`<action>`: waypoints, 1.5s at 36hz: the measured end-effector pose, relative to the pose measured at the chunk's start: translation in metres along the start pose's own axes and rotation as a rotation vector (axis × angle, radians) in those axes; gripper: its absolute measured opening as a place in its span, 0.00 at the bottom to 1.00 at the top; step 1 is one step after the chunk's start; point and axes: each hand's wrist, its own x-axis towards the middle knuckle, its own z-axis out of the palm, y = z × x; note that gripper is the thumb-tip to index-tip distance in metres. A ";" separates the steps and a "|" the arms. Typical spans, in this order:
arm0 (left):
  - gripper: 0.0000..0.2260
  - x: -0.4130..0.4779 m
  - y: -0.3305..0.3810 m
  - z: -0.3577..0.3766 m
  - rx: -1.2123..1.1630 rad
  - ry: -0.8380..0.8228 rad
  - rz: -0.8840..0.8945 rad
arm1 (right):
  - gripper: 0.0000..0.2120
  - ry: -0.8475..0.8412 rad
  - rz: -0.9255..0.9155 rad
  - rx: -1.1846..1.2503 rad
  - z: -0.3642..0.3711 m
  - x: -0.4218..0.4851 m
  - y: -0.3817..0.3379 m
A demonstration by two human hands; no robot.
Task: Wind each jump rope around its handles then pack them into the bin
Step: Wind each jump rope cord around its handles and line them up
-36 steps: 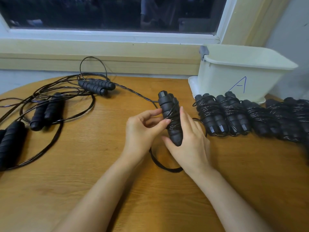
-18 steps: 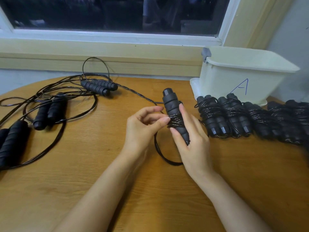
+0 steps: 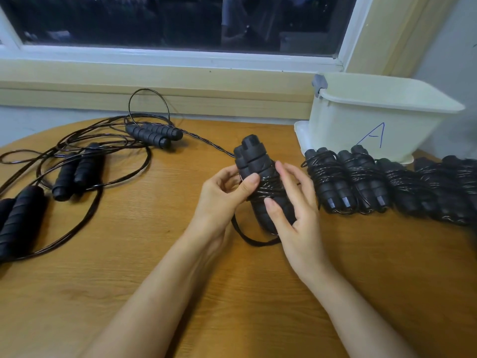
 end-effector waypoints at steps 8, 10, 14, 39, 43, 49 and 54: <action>0.27 -0.002 -0.002 0.004 0.073 0.060 0.028 | 0.30 -0.023 0.077 0.032 0.002 -0.001 -0.002; 0.25 -0.002 0.000 0.004 0.080 0.043 0.043 | 0.29 -0.031 0.113 0.101 0.001 -0.001 0.001; 0.23 -0.002 0.002 0.001 0.070 0.016 0.052 | 0.27 -0.059 0.153 0.232 -0.001 -0.001 0.001; 0.16 0.000 0.007 -0.008 0.108 -0.075 -0.046 | 0.21 0.114 0.054 0.015 -0.004 0.001 0.003; 0.16 -0.001 0.001 -0.003 0.110 -0.011 -0.017 | 0.18 0.172 -0.093 -0.181 0.000 -0.002 0.001; 0.20 -0.001 0.000 0.003 0.054 0.091 0.013 | 0.27 0.035 -0.101 -0.418 0.006 -0.004 -0.003; 0.24 -0.003 -0.001 0.004 -0.008 0.091 -0.006 | 0.46 -0.027 -0.090 -0.669 0.012 -0.005 -0.005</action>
